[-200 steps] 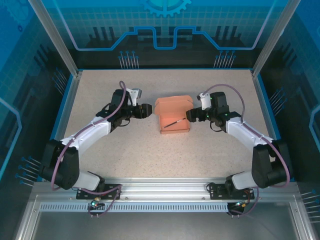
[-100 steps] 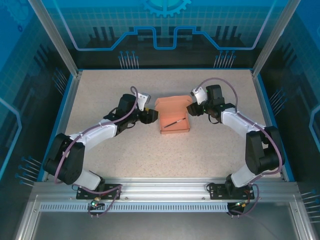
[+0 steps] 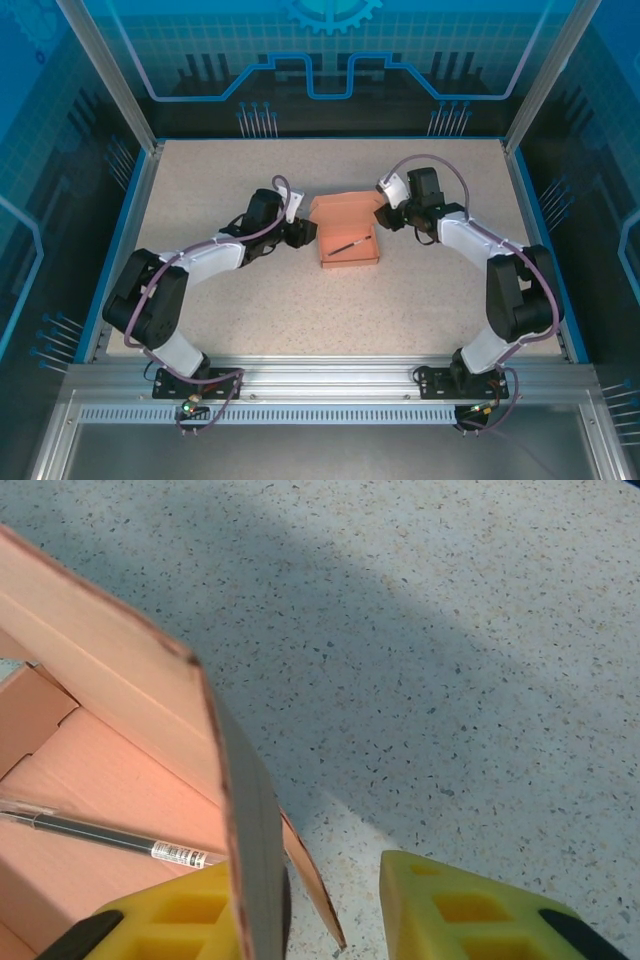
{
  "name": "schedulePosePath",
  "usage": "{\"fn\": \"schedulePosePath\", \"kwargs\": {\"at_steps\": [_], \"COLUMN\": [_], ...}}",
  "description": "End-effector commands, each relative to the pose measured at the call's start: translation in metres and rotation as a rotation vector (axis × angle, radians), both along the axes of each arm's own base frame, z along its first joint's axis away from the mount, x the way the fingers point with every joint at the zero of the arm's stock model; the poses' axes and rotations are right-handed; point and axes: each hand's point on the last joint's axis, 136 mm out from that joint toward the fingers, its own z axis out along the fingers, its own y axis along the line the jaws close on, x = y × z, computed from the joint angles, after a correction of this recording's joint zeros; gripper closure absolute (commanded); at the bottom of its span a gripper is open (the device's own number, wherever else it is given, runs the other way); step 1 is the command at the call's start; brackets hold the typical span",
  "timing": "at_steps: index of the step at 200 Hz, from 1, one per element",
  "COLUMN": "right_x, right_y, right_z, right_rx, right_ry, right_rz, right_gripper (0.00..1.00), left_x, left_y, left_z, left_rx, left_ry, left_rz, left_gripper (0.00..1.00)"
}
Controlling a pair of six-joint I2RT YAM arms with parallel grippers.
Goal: Fold the paper box
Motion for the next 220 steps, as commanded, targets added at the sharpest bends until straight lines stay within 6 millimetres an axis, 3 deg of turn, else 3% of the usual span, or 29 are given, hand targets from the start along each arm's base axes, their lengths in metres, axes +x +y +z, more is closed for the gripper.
{"fn": "schedulePosePath", "kwargs": {"at_steps": [1,88,174,220], "right_x": [0.003,0.001,-0.003,-0.003], "right_y": [0.009,0.013,0.017,0.017], "right_z": [0.001,0.002,-0.003,-0.005], "right_rx": [-0.012,-0.035,-0.068,-0.106], "right_ry": [-0.002,0.006,0.012,0.016], "right_rz": [0.031,0.069,0.073,0.051], "right_gripper": [0.68,0.73,0.83,0.91], "left_x": [0.013,0.017,0.021,0.023], "left_y": [-0.007,-0.013,-0.019,-0.015], "left_z": [0.014,0.01,0.007,0.009], "left_rx": [0.004,0.054,0.052,0.07], "left_ry": [-0.056,-0.03,-0.008,-0.013], "left_rz": [-0.017,-0.065,-0.083,-0.063], "left_gripper": [0.53,0.66,0.89,0.95]}}
